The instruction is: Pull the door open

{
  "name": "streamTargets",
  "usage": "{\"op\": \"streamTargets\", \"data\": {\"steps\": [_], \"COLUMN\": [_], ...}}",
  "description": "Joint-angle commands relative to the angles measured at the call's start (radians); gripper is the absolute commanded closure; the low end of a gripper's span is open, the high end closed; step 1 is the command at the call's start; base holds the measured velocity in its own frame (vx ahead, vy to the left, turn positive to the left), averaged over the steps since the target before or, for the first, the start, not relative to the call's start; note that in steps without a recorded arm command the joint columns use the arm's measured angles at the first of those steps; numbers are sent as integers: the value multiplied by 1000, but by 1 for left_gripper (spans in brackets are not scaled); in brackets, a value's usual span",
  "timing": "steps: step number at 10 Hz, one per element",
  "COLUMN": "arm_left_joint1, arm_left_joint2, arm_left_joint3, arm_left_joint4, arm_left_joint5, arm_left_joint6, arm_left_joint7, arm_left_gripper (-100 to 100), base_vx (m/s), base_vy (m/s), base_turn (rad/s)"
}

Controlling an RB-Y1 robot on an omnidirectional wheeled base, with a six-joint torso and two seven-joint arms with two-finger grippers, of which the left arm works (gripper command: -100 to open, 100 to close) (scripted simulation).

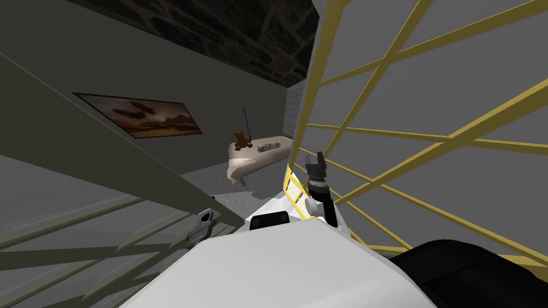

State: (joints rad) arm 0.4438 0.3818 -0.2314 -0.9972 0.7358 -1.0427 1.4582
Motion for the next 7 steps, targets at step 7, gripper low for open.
{"op": "streamTargets", "data": {"steps": [7], "arm_left_joint1": [30], "arm_left_joint2": [47], "arm_left_joint3": [-91], "arm_left_joint4": [-2], "arm_left_joint5": [-52], "arm_left_joint6": [-50], "arm_left_joint7": [61], "arm_left_gripper": [100], "base_vx": [-202], "base_vy": [-3], "base_turn": [-70]}}
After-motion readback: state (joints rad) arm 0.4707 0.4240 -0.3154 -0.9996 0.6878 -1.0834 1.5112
